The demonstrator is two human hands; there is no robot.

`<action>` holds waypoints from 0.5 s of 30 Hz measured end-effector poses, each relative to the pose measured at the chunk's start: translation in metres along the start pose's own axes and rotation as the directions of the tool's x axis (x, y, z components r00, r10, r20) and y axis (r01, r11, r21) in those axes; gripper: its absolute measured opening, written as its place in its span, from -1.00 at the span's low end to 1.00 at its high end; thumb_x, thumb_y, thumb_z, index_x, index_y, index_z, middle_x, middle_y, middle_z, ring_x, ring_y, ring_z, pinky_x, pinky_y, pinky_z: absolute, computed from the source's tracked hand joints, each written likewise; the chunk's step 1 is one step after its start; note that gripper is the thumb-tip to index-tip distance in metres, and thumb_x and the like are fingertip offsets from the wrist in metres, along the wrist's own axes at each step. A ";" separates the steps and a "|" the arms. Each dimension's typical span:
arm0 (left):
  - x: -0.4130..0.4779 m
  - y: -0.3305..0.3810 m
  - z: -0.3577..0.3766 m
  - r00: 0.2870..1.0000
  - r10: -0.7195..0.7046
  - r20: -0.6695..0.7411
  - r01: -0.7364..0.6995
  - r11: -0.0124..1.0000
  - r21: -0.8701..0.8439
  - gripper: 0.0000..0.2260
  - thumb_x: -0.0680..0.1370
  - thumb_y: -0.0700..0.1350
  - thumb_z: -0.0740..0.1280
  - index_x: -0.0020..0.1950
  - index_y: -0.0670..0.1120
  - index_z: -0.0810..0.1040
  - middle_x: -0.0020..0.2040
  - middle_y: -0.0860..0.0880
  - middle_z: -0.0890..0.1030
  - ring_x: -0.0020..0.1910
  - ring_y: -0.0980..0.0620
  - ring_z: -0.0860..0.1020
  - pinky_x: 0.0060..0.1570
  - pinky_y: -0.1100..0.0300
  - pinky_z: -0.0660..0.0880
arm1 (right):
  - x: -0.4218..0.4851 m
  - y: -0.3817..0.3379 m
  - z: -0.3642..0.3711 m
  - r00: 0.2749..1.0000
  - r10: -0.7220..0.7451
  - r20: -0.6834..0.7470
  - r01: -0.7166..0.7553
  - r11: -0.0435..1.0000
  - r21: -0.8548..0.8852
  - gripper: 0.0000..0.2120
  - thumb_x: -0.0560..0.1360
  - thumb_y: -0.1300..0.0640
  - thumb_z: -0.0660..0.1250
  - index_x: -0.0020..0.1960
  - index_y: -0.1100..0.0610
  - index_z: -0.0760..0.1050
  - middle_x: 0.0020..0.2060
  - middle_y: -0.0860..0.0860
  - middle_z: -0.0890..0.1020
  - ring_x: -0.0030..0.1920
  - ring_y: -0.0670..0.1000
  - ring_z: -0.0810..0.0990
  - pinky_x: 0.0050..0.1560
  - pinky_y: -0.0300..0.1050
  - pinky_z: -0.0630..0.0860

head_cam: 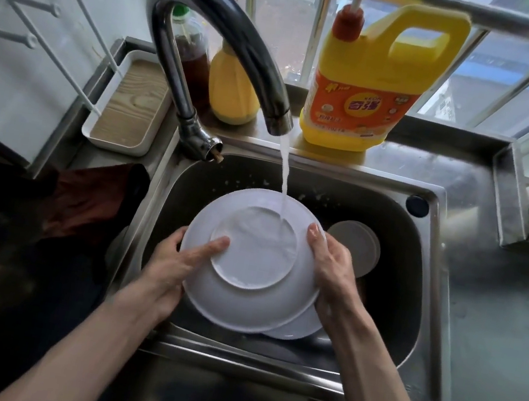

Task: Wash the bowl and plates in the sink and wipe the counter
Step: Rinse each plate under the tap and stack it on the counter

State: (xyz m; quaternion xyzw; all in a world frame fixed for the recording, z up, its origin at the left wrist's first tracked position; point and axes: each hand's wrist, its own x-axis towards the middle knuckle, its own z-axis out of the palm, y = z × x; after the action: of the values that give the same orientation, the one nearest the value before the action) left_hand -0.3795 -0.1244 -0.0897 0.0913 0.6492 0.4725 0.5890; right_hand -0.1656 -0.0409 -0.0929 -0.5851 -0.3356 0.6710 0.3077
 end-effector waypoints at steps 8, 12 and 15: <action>0.002 0.021 -0.002 0.953 -0.142 0.267 0.114 0.987 0.117 -0.54 0.50 -0.20 0.49 0.38 0.01 0.54 0.15 -0.15 0.72 0.08 -0.19 0.71 -0.08 -0.01 0.69 | 0.001 -0.005 -0.019 0.990 0.111 0.089 -0.106 0.992 -0.062 -0.76 0.56 0.04 0.47 0.16 0.14 0.68 -0.02 0.16 0.76 -0.06 0.17 0.75 -0.09 0.02 0.66; 0.011 0.027 0.005 0.957 -0.189 0.220 0.157 0.975 0.154 -0.40 0.40 -0.14 0.57 0.42 0.05 0.53 0.18 -0.16 0.70 0.05 -0.19 0.72 -0.13 0.00 0.69 | 0.003 -0.011 -0.013 0.987 0.140 0.074 -0.125 0.976 -0.176 -0.72 0.57 -0.04 0.47 0.11 0.17 0.70 -0.12 0.14 0.77 -0.15 0.13 0.76 -0.17 -0.03 0.65; 0.010 0.016 0.005 0.992 -0.115 0.050 0.108 0.986 0.128 -0.19 0.28 -0.05 0.64 0.49 0.02 0.43 0.21 -0.13 0.66 0.06 -0.15 0.70 -0.14 0.04 0.65 | 0.000 -0.007 -0.010 0.995 0.096 -0.027 -0.097 0.993 -0.065 -0.74 0.59 -0.02 0.45 0.09 0.17 0.68 -0.12 0.14 0.77 -0.14 0.15 0.76 -0.17 -0.01 0.68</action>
State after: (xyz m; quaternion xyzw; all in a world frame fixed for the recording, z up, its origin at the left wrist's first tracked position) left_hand -0.3850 -0.1063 -0.0846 0.1050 0.6642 0.3945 0.6262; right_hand -0.1560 -0.0356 -0.0881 -0.6186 -0.3254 0.6665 0.2593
